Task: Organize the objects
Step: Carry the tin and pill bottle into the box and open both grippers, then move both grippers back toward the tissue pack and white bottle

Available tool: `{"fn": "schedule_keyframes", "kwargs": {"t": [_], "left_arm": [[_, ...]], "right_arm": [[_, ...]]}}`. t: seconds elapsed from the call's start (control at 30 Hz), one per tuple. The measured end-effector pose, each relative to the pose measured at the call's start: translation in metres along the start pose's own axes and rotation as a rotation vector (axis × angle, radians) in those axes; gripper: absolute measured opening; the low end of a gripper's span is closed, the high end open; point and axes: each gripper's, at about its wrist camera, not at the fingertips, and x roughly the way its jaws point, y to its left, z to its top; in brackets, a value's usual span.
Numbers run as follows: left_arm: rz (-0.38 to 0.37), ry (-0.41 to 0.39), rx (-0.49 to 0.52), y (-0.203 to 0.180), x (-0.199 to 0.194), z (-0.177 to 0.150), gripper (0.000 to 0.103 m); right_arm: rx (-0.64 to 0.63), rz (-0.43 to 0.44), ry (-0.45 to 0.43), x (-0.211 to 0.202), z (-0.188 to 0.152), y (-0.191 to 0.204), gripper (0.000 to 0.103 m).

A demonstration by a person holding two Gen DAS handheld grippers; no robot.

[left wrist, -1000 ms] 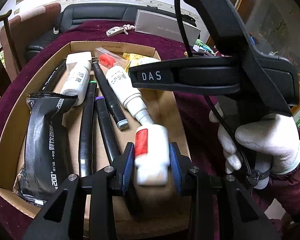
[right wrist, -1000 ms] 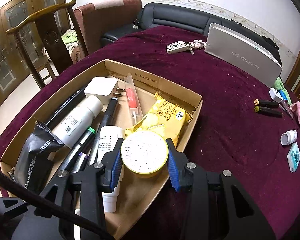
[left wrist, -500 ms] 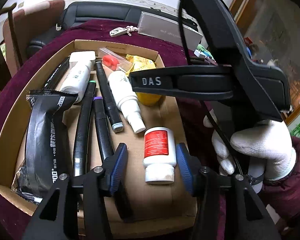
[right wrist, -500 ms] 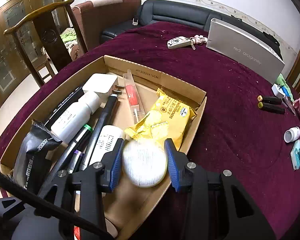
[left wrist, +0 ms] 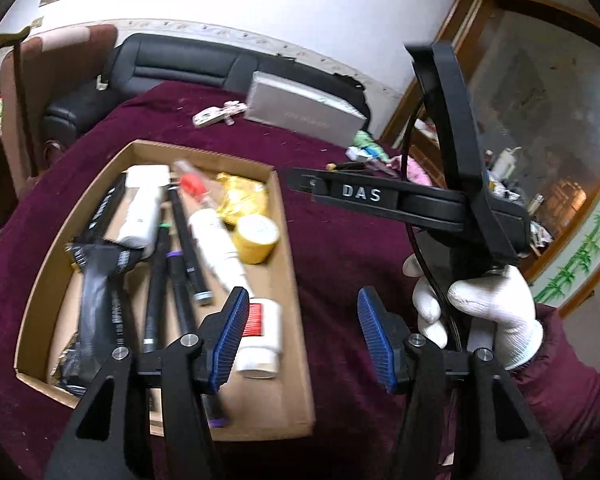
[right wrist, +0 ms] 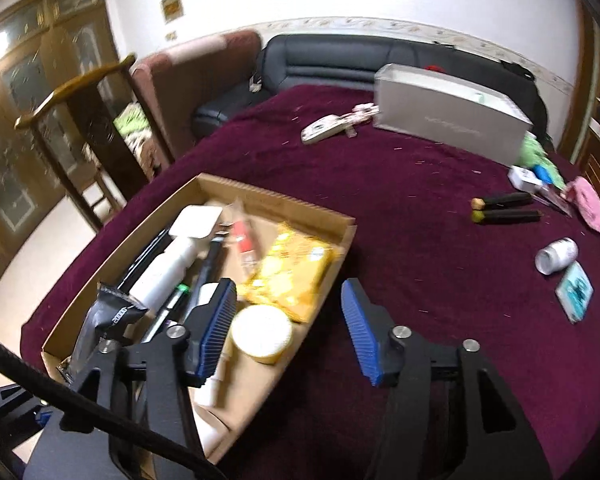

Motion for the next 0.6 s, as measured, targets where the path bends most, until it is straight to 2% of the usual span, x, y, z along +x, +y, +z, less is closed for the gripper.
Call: {"fn": "schedule_keyframes", "kwargs": {"t": [0.13, 0.27, 0.43, 0.5, 0.6], "left_arm": [[-0.034, 0.02, 0.043, -0.02, 0.003, 0.0, 0.051], [-0.045, 0.054, 0.07, -0.035, 0.013, 0.0, 0.051], [-0.05, 0.086, 0.078, -0.044, 0.025, 0.0, 0.051], [-0.053, 0.105, 0.069, -0.044, 0.033, -0.001, 0.054], [-0.06, 0.133, 0.056, -0.044, 0.046, -0.001, 0.056]], "right_arm": [[0.078, -0.049, -0.011, -0.013, -0.006, -0.048, 0.055], [0.21, -0.103, -0.005, -0.019, -0.017, -0.113, 0.055], [0.483, -0.137, -0.005, -0.03, -0.037, -0.216, 0.055], [0.61, -0.142, -0.015, -0.034, -0.045, -0.258, 0.055], [0.738, -0.128, -0.023, -0.034, -0.051, -0.301, 0.056]]}}
